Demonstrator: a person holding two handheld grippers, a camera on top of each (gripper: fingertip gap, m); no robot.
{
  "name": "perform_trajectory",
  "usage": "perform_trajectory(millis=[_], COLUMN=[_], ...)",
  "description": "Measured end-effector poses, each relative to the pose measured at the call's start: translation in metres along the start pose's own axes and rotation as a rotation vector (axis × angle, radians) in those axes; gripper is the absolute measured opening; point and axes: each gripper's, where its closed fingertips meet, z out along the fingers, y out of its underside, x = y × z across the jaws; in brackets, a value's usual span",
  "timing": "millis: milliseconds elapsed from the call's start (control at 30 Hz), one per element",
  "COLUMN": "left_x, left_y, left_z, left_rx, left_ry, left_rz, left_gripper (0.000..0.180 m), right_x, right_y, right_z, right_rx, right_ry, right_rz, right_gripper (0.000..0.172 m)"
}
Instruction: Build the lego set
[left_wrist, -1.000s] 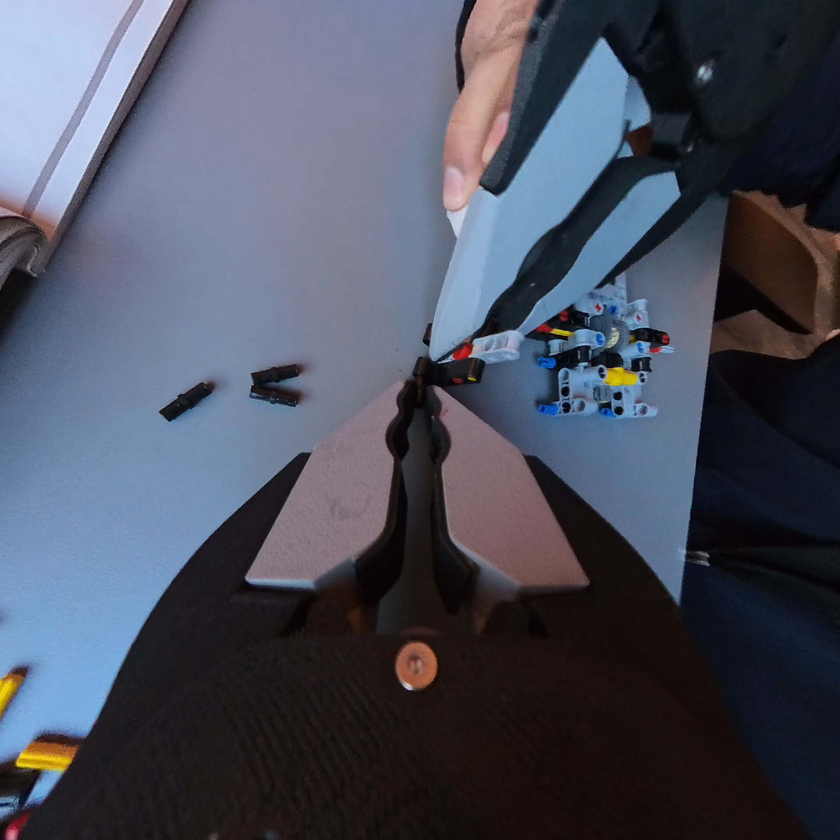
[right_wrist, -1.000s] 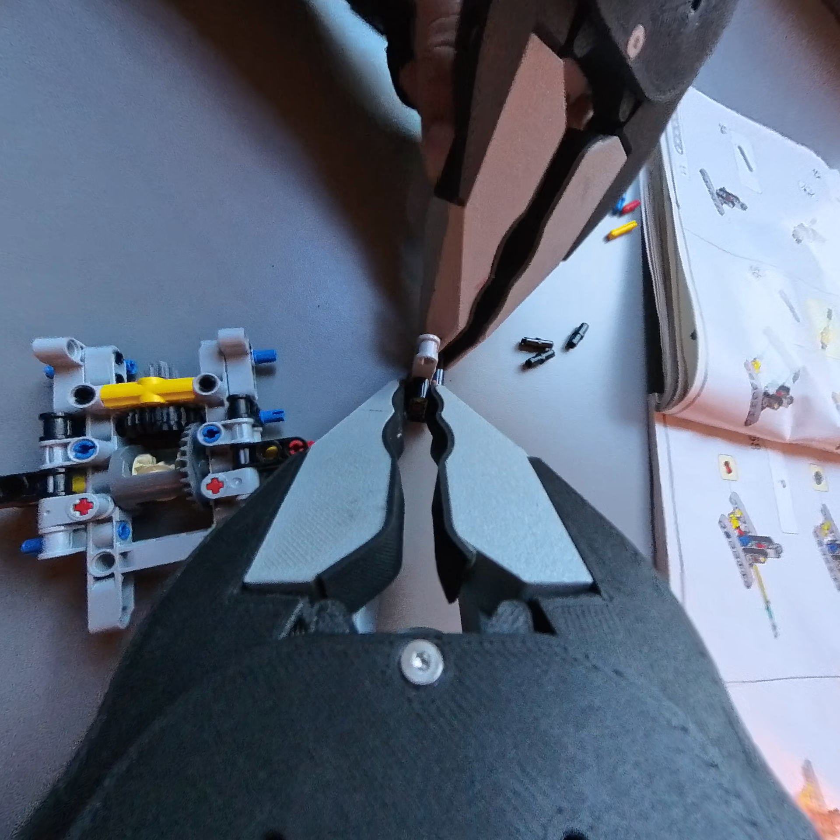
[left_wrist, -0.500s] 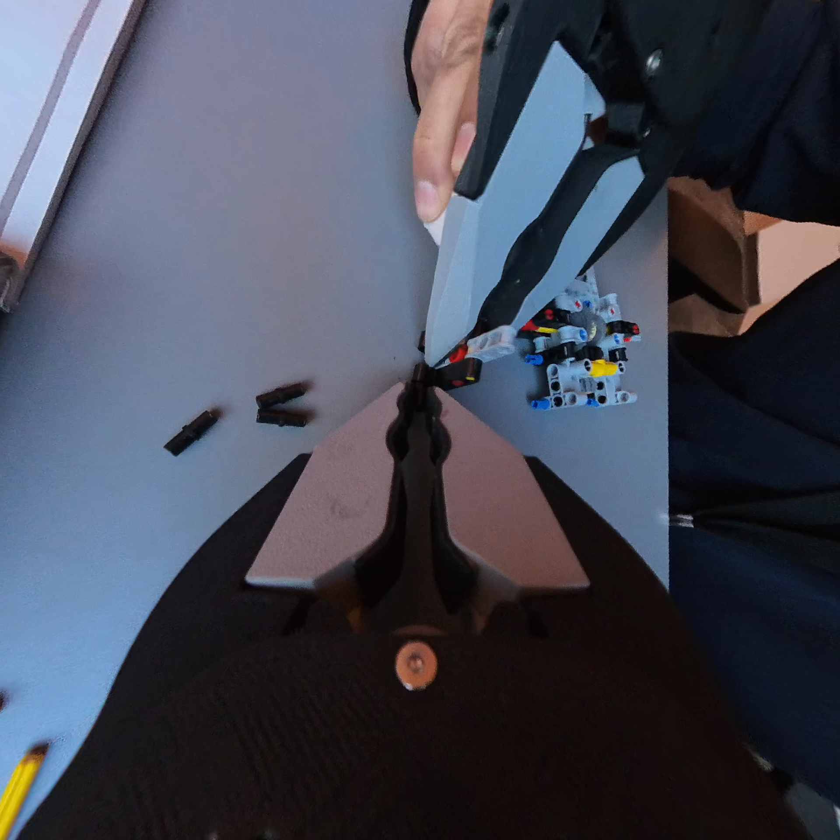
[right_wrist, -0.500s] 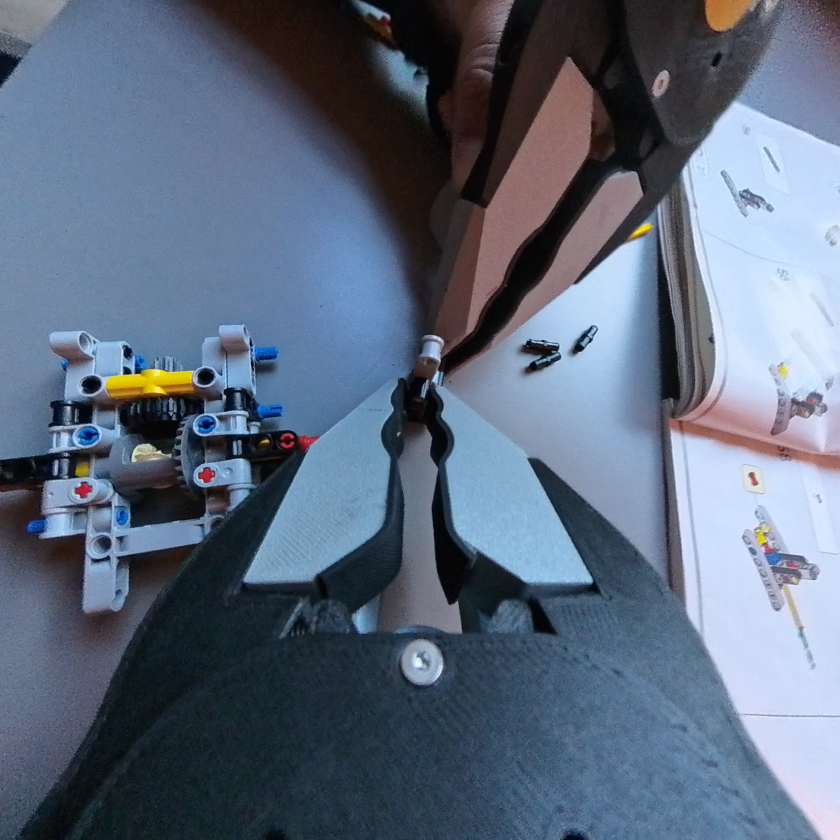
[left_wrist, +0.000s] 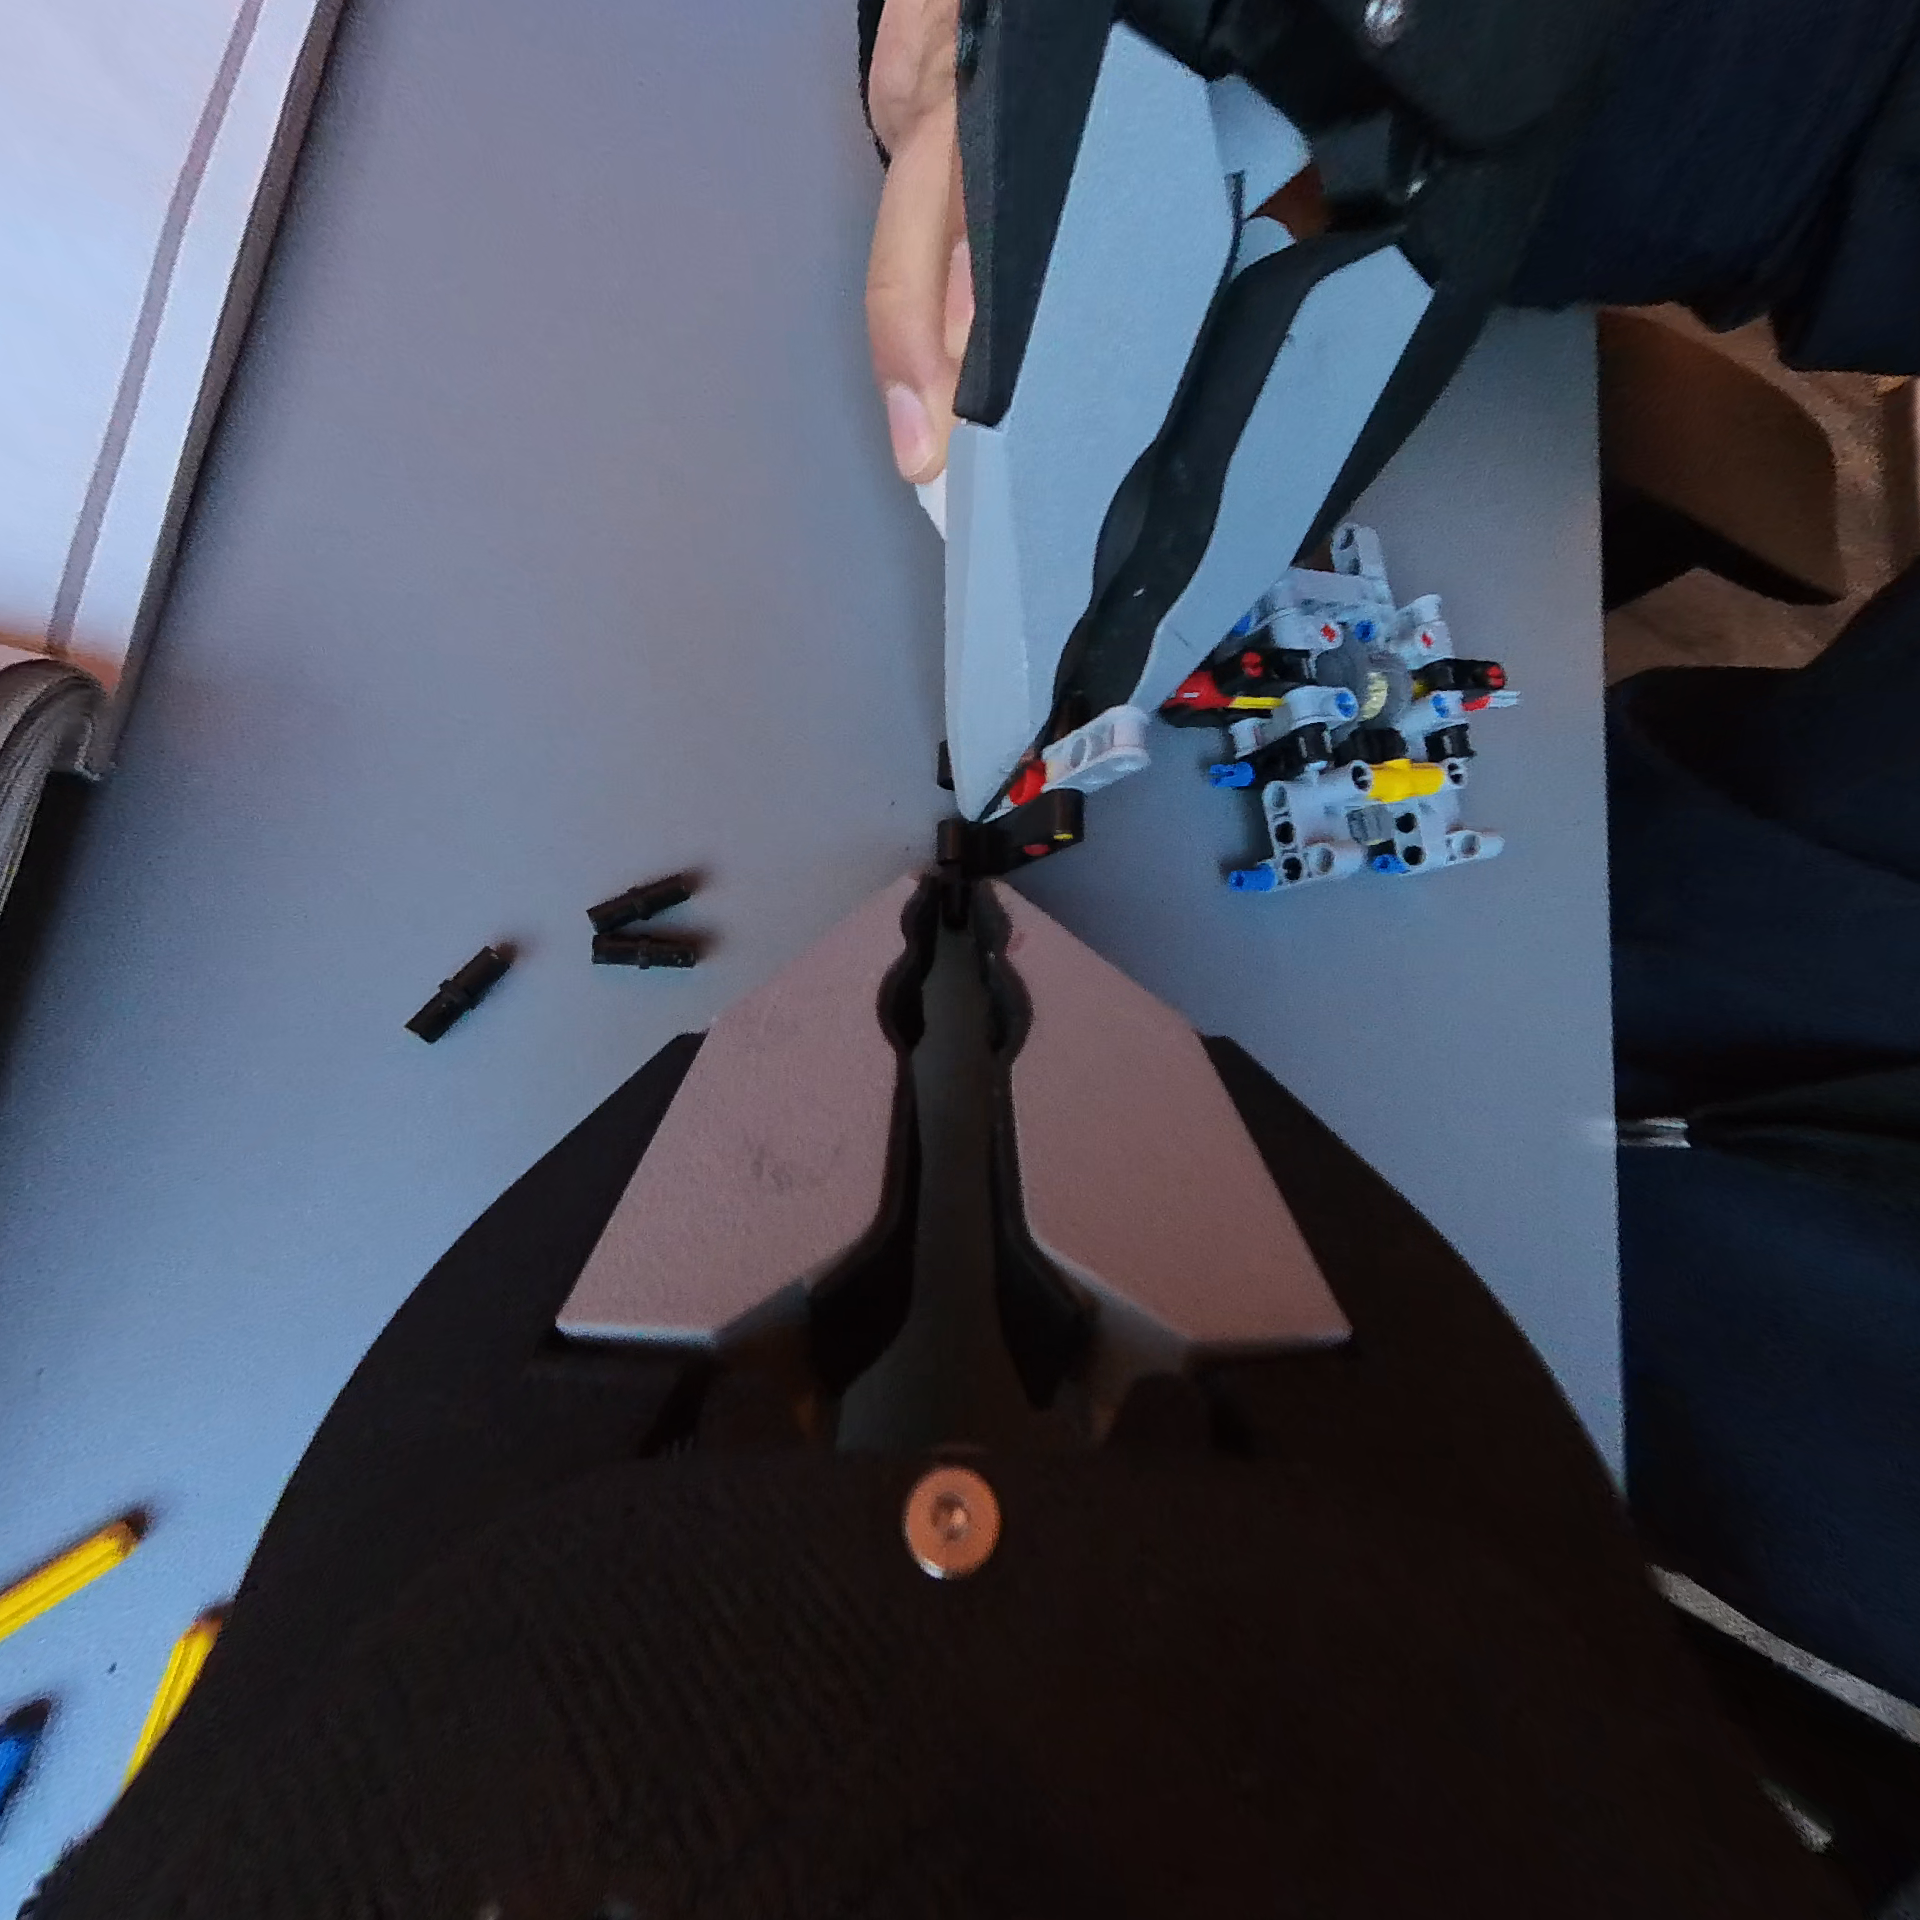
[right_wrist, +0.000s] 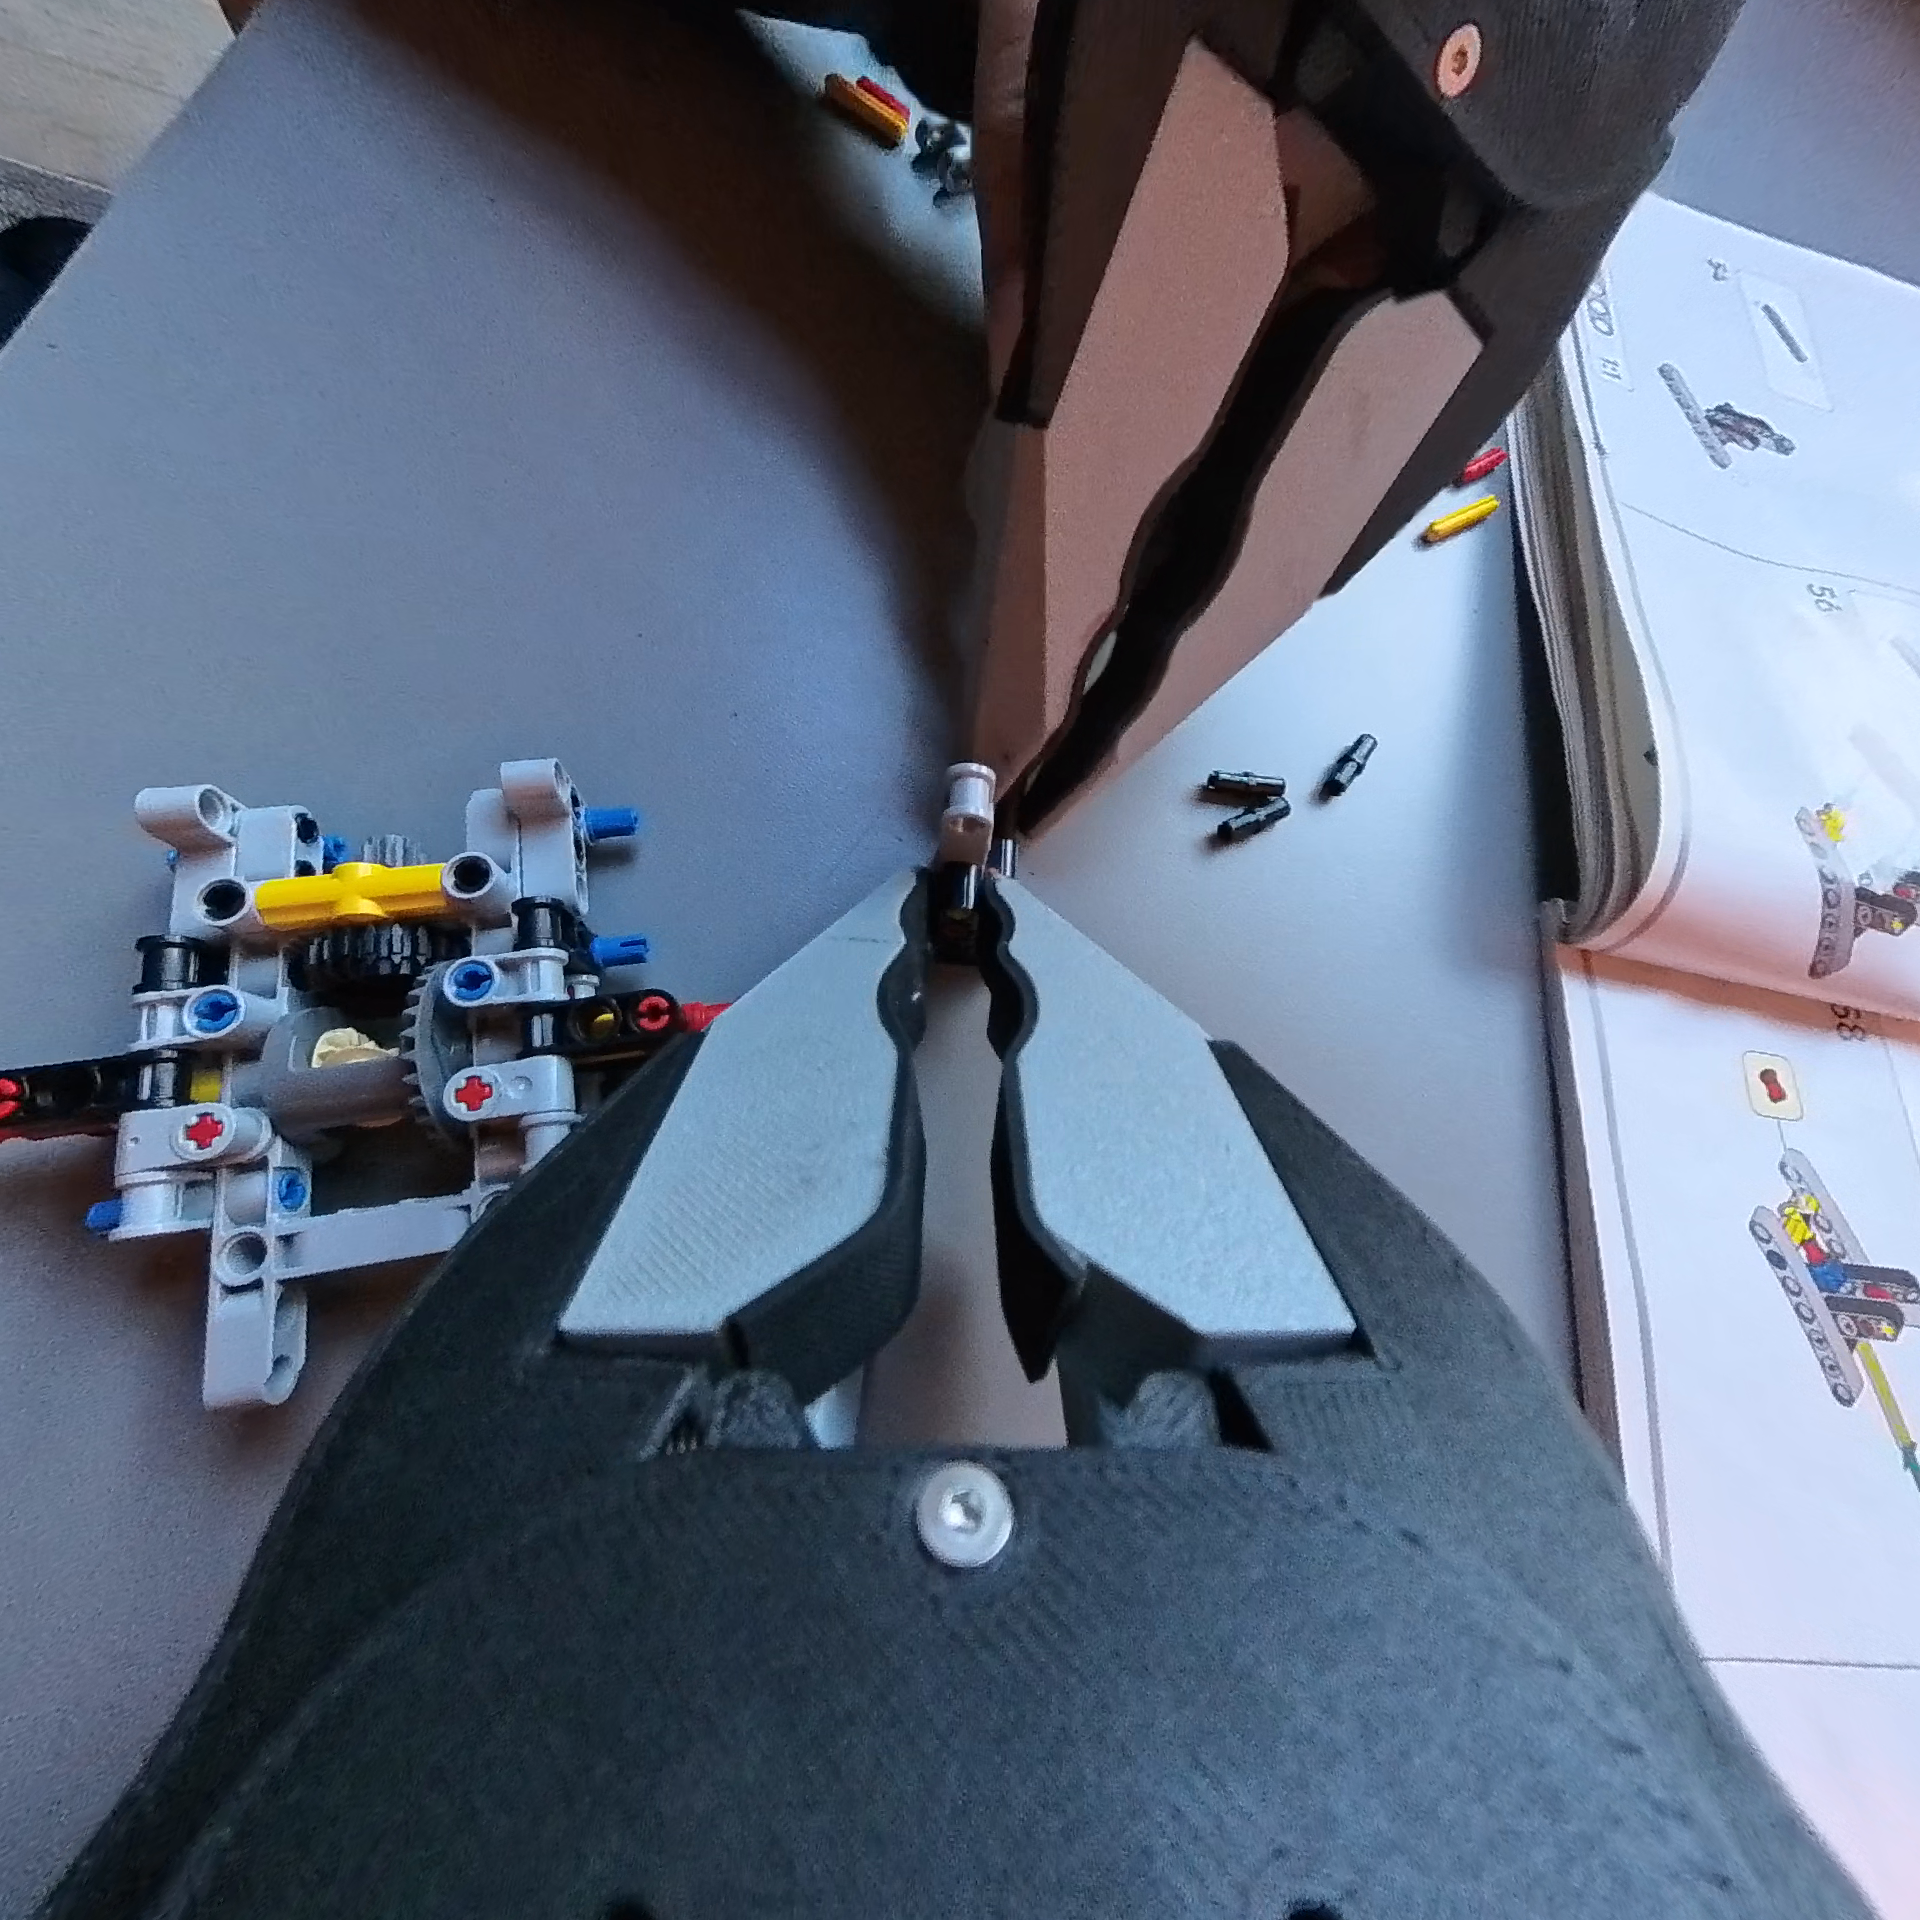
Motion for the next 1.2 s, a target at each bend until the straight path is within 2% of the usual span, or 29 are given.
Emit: perform_trajectory(millis=[200, 400, 533, 733, 900, 1067, 1200], left_x=[-0.001, 0.002, 0.006, -0.014, -0.005, -0.008, 0.001], left_y=[-0.005, 0.01, 0.009, 0.008, 0.01, 0.005, 0.003], left_z=[-0.021, -0.009, -0.004, -0.014, -0.006, -0.003, -0.001], left_rx=[0.059, -0.03, -0.047, -0.069, -0.101, -0.09, -0.082], left_ry=[-0.014, -0.013, -0.013, -0.193, -0.174, -0.216, -0.16], left_rz=[0.005, -0.007, -0.034, 0.105, 0.162, 0.248, 0.185], left_gripper=[0.005, 0.01, 0.012, 0.013, 0.009, 0.002, 0.009], right_x=[0.0, 0.0, 0.001, 0.0, -0.001, -0.004, -0.002], right_y=[0.0, 0.0, -0.001, 0.0, 0.001, 0.005, 0.008], right_z=[0.0, 0.0, 0.0, -0.001, -0.002, -0.007, -0.01], right_rx=[0.002, 0.005, 0.006, 0.005, 0.003, -0.004, -0.01], right_ry=[-0.008, -0.016, -0.011, -0.014, -0.036, -0.056, -0.048], right_rz=[0.009, 0.021, 0.02, 0.029, 0.064, 0.113, 0.149], right_gripper=[0.005, 0.005, 0.005, 0.004, 0.004, 0.004, 0.004])
